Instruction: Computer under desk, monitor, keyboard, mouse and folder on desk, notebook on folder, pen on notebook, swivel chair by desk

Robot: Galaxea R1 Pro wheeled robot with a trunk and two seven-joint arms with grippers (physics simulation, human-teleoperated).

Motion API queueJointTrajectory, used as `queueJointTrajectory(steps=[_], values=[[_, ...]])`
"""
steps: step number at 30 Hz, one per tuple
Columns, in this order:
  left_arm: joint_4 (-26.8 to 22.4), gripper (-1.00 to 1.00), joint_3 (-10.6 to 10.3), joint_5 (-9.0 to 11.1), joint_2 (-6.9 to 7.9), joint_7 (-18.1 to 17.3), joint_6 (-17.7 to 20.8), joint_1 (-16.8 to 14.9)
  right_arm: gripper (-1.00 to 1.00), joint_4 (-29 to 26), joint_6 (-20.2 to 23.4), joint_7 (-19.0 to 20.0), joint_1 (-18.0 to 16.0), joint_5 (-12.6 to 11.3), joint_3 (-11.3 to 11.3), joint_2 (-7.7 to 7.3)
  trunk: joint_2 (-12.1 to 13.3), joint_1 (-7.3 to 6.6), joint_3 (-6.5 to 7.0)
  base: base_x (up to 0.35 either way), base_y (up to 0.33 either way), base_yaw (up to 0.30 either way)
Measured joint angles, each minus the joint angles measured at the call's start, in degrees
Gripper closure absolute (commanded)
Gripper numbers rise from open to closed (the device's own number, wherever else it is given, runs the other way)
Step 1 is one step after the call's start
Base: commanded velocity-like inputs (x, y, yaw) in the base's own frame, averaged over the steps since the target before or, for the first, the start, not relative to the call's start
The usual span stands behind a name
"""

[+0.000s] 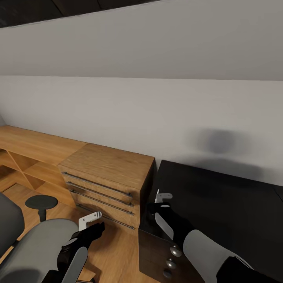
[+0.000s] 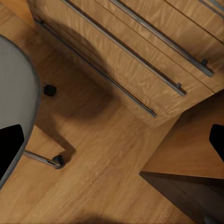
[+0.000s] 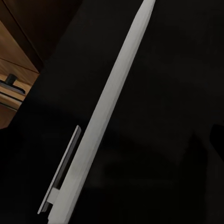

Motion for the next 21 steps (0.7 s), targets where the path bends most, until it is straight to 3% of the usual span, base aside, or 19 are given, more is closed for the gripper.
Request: queueJointTrajectory(steps=[21], values=[[-0.29,-1.0,-0.17,0.06,-0.09,0.04,-0.09,0.0,-1.0,0.0,-0.01,-0.09,0.0,0.0,0.0,0.0,-0.8,0.44,-0.36,0.0,0.0,0.0]])
